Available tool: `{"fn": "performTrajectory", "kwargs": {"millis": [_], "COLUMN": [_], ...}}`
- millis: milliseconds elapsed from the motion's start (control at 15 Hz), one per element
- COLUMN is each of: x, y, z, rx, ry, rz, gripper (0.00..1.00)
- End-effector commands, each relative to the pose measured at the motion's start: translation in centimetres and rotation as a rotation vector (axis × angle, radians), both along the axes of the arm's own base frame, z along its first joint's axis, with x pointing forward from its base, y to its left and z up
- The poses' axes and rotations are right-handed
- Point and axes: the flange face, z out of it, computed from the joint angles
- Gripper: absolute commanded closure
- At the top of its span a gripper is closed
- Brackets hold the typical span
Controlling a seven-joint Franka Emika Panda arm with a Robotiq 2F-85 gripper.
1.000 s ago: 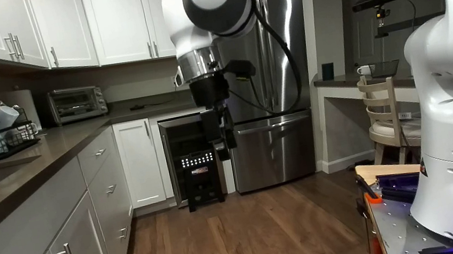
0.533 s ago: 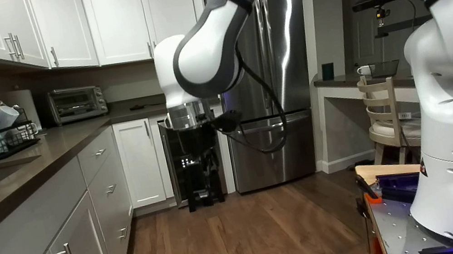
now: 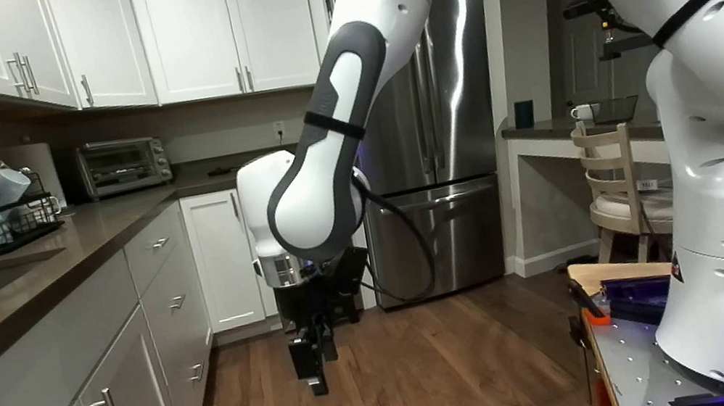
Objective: Press the button on the bin
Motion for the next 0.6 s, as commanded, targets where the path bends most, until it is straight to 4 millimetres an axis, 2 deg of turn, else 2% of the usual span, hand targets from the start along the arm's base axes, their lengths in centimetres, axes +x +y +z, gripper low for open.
{"fn": "performTrajectory", "kwargs": {"millis": [0,267,333,400,533], "x": [1.8,2.0,1.8,2.5,2.4], "y": [-0.8,-1.7,-2.1,-3.0,-3.8], "z": [-2.2,-3.6,-3.9,-5.7,-6.8], "rx": [-0.004,-0.012,-0.014,-0.012,-0.004], "ry": [0.015,0.027,0.027,0.028,0.034], "rz": [0.018,0.0,-0.005,-0.014,-0.032], "gripper": [0.36,0.48,0.47,0.49,0.47]}}
